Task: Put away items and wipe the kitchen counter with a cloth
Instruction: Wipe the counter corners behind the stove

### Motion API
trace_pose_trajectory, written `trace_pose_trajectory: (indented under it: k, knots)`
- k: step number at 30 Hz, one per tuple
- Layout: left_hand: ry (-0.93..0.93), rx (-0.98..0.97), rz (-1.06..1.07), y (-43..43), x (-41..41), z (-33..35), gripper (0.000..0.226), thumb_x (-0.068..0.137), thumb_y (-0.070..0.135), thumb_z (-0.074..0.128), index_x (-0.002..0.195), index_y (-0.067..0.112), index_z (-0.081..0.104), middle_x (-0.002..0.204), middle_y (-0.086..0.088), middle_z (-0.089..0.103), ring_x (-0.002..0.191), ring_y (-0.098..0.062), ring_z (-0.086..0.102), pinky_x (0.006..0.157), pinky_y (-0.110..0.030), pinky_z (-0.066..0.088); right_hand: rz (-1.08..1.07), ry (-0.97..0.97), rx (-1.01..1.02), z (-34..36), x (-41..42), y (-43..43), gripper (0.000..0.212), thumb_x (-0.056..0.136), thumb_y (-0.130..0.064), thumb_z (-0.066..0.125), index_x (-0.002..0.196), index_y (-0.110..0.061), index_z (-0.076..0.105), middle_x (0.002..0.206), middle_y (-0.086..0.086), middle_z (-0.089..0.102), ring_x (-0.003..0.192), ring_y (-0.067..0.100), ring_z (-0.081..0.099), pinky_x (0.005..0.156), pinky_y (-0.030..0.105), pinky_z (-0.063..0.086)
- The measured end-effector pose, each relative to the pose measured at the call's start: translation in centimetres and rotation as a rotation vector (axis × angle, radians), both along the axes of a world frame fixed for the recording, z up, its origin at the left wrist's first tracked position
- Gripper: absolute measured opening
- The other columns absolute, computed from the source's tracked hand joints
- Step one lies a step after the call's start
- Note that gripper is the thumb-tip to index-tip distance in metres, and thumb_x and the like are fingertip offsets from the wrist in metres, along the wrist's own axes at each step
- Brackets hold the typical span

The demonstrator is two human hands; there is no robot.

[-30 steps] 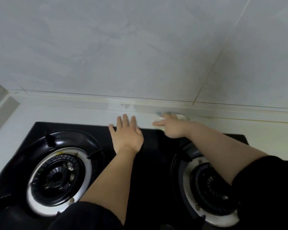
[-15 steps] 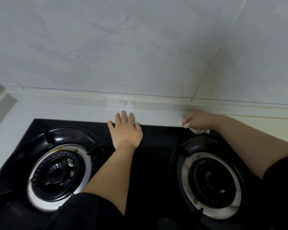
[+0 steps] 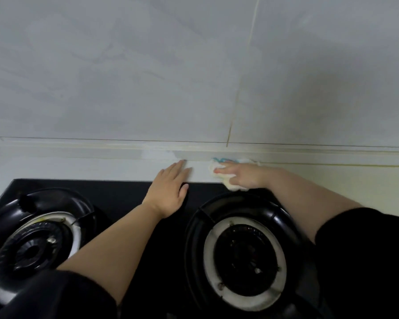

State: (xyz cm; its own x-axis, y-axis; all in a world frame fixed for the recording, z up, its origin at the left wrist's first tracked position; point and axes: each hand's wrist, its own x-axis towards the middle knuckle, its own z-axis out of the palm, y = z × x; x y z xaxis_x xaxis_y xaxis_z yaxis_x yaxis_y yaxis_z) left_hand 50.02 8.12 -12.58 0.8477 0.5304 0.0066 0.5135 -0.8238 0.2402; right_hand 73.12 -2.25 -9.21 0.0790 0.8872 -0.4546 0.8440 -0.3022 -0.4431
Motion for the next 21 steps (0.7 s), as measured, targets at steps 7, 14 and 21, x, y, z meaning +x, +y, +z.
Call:
trace_pose_trajectory:
  k: [7, 14, 21]
  knots:
    - [0.203, 0.106, -0.059, -0.8, 3.1, -1.0, 0.083, 0.077, 0.048, -0.015, 0.153, 0.024, 0.009, 0.161, 0.003, 0.001, 0.148, -0.018, 0.0, 0.118, -0.037, 0.007, -0.168, -0.097, 0.04, 0.2, 8.5, -8.9, 0.06, 0.092, 0.001, 0.045, 0.146, -0.019, 0.031, 0.158, 0.004, 0.014, 0.145, 0.014, 0.013, 0.1, 0.004, 0.005]
    - [0.178, 0.095, -0.048, -0.8, 2.9, -1.4, 0.081, 0.079, 0.049, -0.013, 0.153, 0.022, 0.005, 0.16, 0.005, 0.0, 0.147, -0.015, -0.001, 0.118, -0.035, 0.007, 0.025, 0.021, 0.029, -0.1, 2.9, -2.9, 0.063, 0.088, 0.005, 0.045, 0.144, -0.024, 0.039, 0.158, -0.006, 0.014, 0.146, 0.009, 0.004, 0.112, 0.015, 0.0]
    - [0.201, 0.108, -0.028, -0.7, 3.0, -1.6, 0.08, 0.078, 0.049, -0.014, 0.152, 0.021, -0.002, 0.16, 0.008, -0.004, 0.147, -0.01, -0.005, 0.119, -0.033, 0.006, 0.107, 0.066, 0.135, -1.3, 2.3, -2.7, 0.047, 0.089, 0.009, 0.044, 0.129, -0.012, 0.058, 0.149, -0.002, 0.036, 0.141, 0.014, 0.024, 0.116, 0.019, 0.004]
